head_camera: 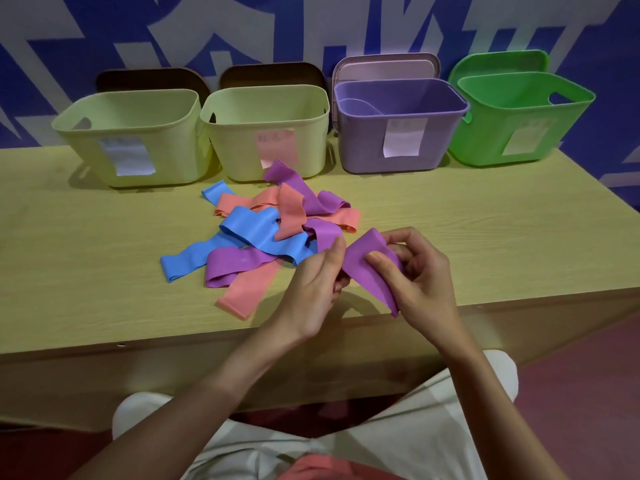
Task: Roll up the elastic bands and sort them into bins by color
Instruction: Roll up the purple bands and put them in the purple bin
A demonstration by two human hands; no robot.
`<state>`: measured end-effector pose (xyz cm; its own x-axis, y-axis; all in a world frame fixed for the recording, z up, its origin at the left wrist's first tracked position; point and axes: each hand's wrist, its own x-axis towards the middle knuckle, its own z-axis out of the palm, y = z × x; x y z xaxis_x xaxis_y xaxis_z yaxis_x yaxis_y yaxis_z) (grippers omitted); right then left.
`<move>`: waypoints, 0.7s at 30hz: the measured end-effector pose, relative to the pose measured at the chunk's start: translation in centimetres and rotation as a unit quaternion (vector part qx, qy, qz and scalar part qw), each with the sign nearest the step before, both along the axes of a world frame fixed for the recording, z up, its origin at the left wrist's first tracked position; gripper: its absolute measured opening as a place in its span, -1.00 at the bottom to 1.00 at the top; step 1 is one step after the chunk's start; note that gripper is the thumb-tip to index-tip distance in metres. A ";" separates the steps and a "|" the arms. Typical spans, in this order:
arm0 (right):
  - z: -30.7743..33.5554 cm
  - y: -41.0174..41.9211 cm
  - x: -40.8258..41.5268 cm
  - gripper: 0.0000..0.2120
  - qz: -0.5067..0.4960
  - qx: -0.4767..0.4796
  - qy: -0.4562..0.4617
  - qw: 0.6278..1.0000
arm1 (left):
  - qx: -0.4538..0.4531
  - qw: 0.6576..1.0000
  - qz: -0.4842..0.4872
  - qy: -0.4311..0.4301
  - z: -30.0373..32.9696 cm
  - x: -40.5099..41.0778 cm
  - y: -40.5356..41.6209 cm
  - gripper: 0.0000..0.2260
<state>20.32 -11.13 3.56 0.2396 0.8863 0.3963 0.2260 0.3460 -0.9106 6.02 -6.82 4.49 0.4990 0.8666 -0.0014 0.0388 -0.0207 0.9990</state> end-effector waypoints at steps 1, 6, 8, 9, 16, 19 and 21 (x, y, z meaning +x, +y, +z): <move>0.0 0.0 0.0 -0.86 0.002 -0.001 0.002 1.000 | 0.030 1.000 -0.002 0.008 -0.3 -0.1 -0.1 -0.64; -0.3 0.2 0.3 -0.79 0.003 -0.010 0.004 1.000 | 0.053 0.998 -0.006 0.020 -0.4 -0.2 -0.2 -0.69; -0.4 0.1 0.5 -0.76 0.020 -0.007 0.008 1.000 | -0.025 0.999 -0.003 -0.021 -0.1 -0.1 -0.1 -0.67; -0.4 0.1 0.7 -0.72 0.032 -0.002 0.004 0.999 | -0.063 0.997 -0.006 -0.043 0.1 -0.1 0.0 -0.65; -0.3 0.2 1.3 -0.69 0.089 0.007 -0.066 0.994 | -0.213 0.969 -0.084 -0.096 0.3 -0.7 0.1 -0.60; -0.7 0.2 1.1 -0.75 0.078 0.002 -0.059 0.995 | -0.187 0.980 -0.064 -0.030 0.5 -0.6 0.1 -0.55; -0.9 0.1 1.0 -0.80 0.073 -0.010 -0.047 0.996 | -0.143 0.988 -0.046 0.033 0.6 -0.4 0.2 -0.53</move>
<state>21.33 -11.01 2.67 0.0700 0.9168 0.3932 0.2601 0.3637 -0.8944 5.63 -6.61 5.11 0.5663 0.7768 -0.2754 0.1155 0.2560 0.9597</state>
